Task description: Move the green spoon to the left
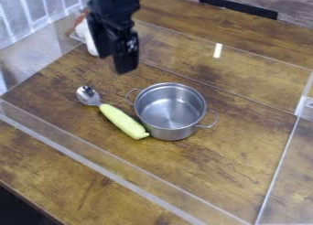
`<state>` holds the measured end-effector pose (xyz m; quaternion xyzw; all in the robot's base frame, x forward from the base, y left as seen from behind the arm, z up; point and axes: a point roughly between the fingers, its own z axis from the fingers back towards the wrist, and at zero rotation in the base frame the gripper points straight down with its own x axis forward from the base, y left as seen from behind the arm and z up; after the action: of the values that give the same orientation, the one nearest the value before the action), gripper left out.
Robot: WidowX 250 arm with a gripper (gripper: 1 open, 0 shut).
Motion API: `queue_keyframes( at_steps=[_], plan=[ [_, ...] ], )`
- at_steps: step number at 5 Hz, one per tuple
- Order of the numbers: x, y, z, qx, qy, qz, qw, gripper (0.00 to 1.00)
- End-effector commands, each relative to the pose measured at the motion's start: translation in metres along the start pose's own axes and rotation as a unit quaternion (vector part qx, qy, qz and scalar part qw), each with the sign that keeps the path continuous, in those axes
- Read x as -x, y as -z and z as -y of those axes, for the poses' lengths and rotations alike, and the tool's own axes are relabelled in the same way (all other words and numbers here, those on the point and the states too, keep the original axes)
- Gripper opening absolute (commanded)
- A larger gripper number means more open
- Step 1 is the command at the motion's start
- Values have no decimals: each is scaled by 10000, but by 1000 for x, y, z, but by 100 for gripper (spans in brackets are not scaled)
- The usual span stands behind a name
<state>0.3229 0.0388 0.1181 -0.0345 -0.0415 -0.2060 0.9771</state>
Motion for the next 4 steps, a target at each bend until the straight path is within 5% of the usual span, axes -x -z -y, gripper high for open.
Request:
queue_keyframes(
  at_steps=[1, 4],
  plan=[
    [19, -7, -6, -129, -122, 216, 9996, 100],
    [42, 49, -6, 23, 565, 251, 9981, 100]
  ],
)
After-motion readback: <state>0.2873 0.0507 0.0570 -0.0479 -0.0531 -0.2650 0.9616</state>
